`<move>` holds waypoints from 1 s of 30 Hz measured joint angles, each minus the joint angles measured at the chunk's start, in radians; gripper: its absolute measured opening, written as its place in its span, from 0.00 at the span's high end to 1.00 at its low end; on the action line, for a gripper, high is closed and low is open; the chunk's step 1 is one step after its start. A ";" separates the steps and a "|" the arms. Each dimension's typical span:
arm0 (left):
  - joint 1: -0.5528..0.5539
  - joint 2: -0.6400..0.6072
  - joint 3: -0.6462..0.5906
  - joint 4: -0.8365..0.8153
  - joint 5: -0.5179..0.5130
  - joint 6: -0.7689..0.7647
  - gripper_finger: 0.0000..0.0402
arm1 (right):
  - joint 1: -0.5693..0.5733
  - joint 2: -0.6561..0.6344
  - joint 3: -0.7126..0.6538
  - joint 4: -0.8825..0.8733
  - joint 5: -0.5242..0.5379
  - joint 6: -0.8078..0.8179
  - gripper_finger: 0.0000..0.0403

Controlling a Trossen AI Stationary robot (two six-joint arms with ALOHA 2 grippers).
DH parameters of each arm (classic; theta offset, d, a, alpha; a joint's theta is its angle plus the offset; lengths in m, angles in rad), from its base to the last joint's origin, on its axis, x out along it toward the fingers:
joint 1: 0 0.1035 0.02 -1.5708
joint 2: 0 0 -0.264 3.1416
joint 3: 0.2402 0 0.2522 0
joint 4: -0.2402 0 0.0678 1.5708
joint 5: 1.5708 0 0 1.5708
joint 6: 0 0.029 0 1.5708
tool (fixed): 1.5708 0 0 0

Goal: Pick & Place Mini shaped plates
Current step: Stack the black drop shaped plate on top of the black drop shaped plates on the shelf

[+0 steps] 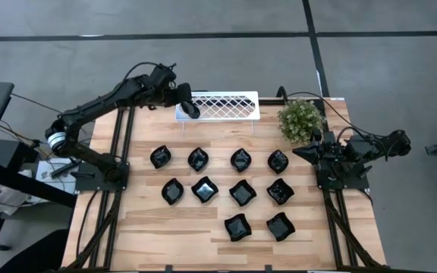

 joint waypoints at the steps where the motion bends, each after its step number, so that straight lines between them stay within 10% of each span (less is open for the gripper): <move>1: 0.000 0.002 0.000 -0.006 0.000 0.000 0.99 | 0.000 0.000 0.000 0.000 0.000 0.000 1.00; 30: 0.026 0.070 0.002 0.060 0.103 0.040 0.99 | 0.000 0.000 0.000 0.000 -0.003 0.000 1.00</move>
